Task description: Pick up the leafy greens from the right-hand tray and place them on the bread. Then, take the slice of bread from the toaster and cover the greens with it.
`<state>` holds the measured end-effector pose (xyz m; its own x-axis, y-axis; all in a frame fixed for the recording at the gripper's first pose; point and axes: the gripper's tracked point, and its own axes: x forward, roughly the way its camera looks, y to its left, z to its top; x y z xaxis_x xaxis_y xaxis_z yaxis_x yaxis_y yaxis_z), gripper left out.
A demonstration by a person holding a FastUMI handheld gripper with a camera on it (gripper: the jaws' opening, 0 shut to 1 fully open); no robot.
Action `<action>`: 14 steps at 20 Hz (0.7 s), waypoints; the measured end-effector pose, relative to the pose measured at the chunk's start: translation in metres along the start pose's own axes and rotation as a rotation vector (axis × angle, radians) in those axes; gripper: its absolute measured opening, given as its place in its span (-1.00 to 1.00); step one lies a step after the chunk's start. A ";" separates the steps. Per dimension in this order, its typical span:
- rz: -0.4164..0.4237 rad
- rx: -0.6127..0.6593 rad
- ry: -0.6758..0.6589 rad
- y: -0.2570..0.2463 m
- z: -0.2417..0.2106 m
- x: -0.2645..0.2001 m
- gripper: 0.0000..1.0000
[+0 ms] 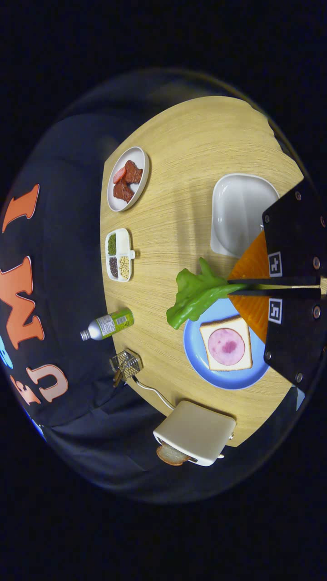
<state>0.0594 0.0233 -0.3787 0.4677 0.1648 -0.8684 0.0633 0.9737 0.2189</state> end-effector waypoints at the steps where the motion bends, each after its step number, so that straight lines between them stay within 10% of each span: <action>1: 0.017 -0.002 0.003 0.008 0.001 0.003 -0.94; 14: 0.062 -0.085 0.060 0.077 -0.010 0.048 -0.92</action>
<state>0.0775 0.1081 -0.4081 0.4146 0.2314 -0.8801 -0.0400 0.9708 0.2365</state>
